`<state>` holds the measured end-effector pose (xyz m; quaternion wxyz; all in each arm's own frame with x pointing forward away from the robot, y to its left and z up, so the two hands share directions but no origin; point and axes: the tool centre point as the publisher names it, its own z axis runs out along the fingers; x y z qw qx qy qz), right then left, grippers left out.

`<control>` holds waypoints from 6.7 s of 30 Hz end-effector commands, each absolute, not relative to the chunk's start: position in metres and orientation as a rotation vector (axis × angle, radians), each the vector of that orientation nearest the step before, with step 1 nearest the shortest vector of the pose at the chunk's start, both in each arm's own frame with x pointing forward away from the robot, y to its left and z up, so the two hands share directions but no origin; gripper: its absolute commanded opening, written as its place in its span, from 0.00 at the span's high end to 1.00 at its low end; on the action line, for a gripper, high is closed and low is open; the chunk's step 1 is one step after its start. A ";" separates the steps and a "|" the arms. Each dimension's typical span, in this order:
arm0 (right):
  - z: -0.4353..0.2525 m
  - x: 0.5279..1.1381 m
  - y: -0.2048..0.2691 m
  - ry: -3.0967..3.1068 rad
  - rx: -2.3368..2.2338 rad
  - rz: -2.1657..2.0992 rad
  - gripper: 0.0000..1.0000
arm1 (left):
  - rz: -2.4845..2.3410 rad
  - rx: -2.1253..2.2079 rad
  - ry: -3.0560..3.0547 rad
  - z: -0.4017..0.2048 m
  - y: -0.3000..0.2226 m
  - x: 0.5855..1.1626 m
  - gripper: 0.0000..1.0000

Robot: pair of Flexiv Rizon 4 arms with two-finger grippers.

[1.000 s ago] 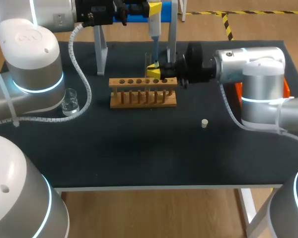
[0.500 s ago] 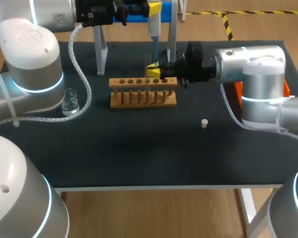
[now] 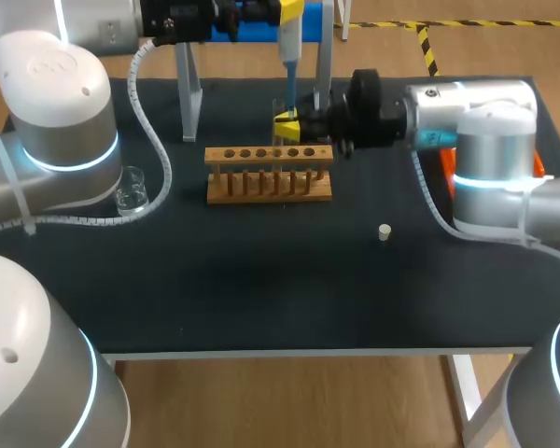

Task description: Invert the test tube, pick up the pipette, mount the tip to pipette, aspirate from beaker and dispense into the tube, eject the tip, return the pipette, and cap with the stopper.

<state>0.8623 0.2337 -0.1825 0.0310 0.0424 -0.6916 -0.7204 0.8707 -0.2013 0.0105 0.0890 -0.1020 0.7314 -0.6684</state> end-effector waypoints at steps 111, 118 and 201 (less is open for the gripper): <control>-0.221 0.803 0.086 -2.405 0.070 -2.058 0.00 | -1.895 -0.247 2.114 -0.087 0.080 0.882 1.00; -0.221 0.803 0.086 -2.405 0.070 -2.058 0.00 | -1.919 -0.249 2.134 -0.098 0.074 0.888 1.00; -0.252 0.754 0.337 -2.861 -0.302 -1.797 0.00 | -1.908 -0.275 2.117 -0.098 0.087 0.900 1.00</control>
